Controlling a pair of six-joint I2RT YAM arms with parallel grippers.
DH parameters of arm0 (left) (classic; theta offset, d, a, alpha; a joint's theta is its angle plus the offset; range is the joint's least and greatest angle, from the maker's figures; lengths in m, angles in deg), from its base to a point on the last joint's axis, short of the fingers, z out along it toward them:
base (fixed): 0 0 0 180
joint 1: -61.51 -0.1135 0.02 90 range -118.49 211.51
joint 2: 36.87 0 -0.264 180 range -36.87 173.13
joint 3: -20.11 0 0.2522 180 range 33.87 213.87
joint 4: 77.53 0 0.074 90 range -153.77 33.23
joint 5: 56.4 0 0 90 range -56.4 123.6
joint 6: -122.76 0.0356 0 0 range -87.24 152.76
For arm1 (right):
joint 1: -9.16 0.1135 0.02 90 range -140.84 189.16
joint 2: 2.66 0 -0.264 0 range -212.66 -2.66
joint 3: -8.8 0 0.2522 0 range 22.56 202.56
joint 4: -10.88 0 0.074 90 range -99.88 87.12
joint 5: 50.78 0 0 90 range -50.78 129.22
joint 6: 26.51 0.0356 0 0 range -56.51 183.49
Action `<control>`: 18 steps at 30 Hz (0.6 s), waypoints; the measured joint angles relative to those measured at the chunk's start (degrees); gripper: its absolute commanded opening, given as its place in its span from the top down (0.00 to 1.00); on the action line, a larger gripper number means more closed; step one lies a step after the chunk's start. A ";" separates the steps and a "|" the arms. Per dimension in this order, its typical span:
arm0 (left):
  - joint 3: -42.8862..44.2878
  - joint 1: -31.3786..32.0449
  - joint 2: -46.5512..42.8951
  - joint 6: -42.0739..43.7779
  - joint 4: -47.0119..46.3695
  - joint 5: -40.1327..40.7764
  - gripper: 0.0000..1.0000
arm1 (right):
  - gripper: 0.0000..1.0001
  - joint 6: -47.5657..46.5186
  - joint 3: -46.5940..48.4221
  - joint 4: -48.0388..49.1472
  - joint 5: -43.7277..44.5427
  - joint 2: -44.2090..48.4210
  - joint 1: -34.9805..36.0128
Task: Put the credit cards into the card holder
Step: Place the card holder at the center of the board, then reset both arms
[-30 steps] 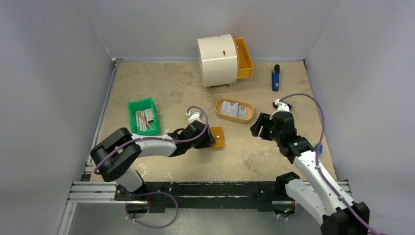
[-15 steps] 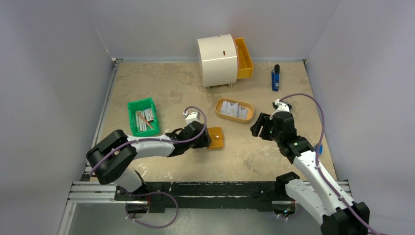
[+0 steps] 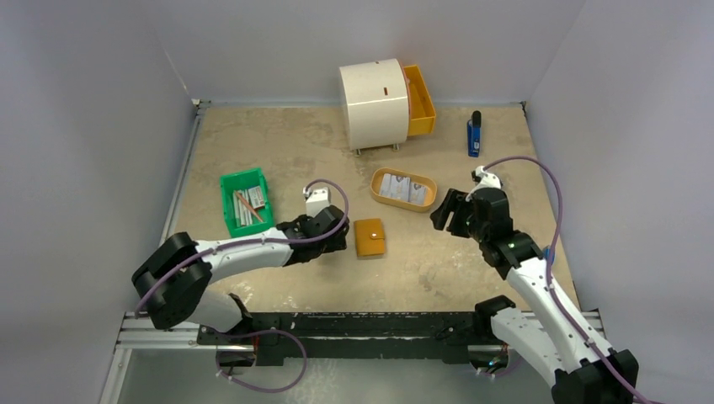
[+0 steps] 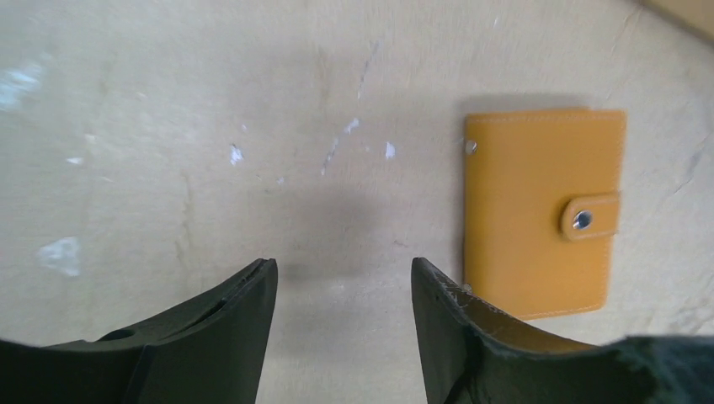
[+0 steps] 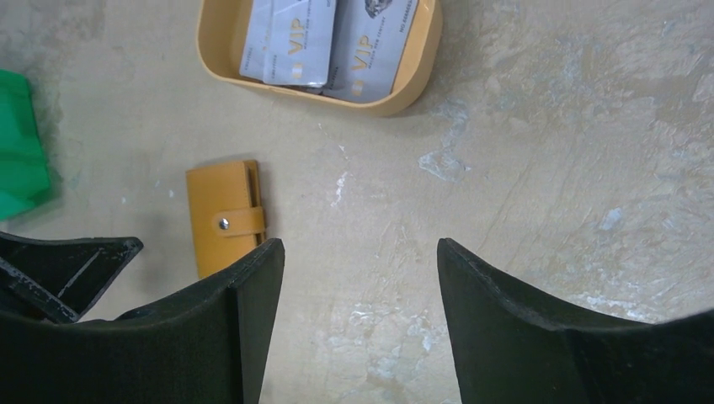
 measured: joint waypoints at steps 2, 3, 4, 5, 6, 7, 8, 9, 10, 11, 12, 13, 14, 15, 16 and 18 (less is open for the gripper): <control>4.15 0.00 -1.18 0.26 6.67 2.78 0.35 | 0.29 1.36 1.03 -0.04 0.13 -0.11 0.00; 6.45 0.07 -1.84 0.81 8.90 3.85 0.33 | 0.28 2.60 1.77 -0.11 0.17 -0.31 0.00; 8.68 0.24 -2.69 1.11 10.49 5.16 0.31 | 0.27 3.85 2.58 -0.33 0.22 -0.66 0.00; 10.45 0.50 -3.85 1.16 11.54 6.47 0.30 | 0.26 5.20 3.80 -0.55 0.48 -1.36 0.00; 11.85 0.90 -5.38 1.18 12.28 7.56 0.29 | 0.26 6.43 5.18 -0.59 0.94 -2.16 0.00; 12.81 1.18 -7.13 1.16 13.05 8.44 0.29 | 0.25 7.37 6.78 -0.68 1.51 -3.10 0.00; 13.75 1.46 -8.74 1.18 14.27 9.22 0.28 | 0.24 7.93 8.50 -0.90 2.38 -3.98 0.00; 14.88 1.57 -9.92 1.62 15.89 9.79 0.26 | 0.24 8.04 10.05 -0.96 3.10 -4.66 0.00; 16.09 1.64 -10.51 2.10 17.51 10.45 0.23 | 0.23 8.02 12.48 -1.77 4.28 -5.55 0.04; 17.99 1.62 -10.71 2.60 19.93 11.54 0.21 | 0.23 7.78 15.08 -2.19 5.05 -6.38 0.04; 20.04 1.49 -10.71 3.08 22.21 12.68 0.21 | 0.23 7.02 17.92 -2.40 6.03 -7.10 0.04; 22.18 1.36 -10.71 3.89 24.28 13.68 0.21 | 0.23 6.12 20.24 -2.36 6.58 -7.54 0.04; 24.24 1.22 -10.82 4.57 26.05 14.51 0.20 | 0.23 4.39 23.02 -2.36 7.19 -7.89 0.04; 26.12 1.05 -11.19 5.57 27.39 15.26 0.20 | 0.22 2.64 25.73 -2.32 7.43 -8.00 0.04; 27.47 1.01 -11.72 6.58 28.30 15.67 0.20 | 0.21 0.92 28.30 -2.27 7.65 -7.96 0.04; 30.71 0.98 -13.86 8.92 30.12 17.09 0.19 | 0.19 -2.49 33.16 -2.27 8.66 -7.56 0.57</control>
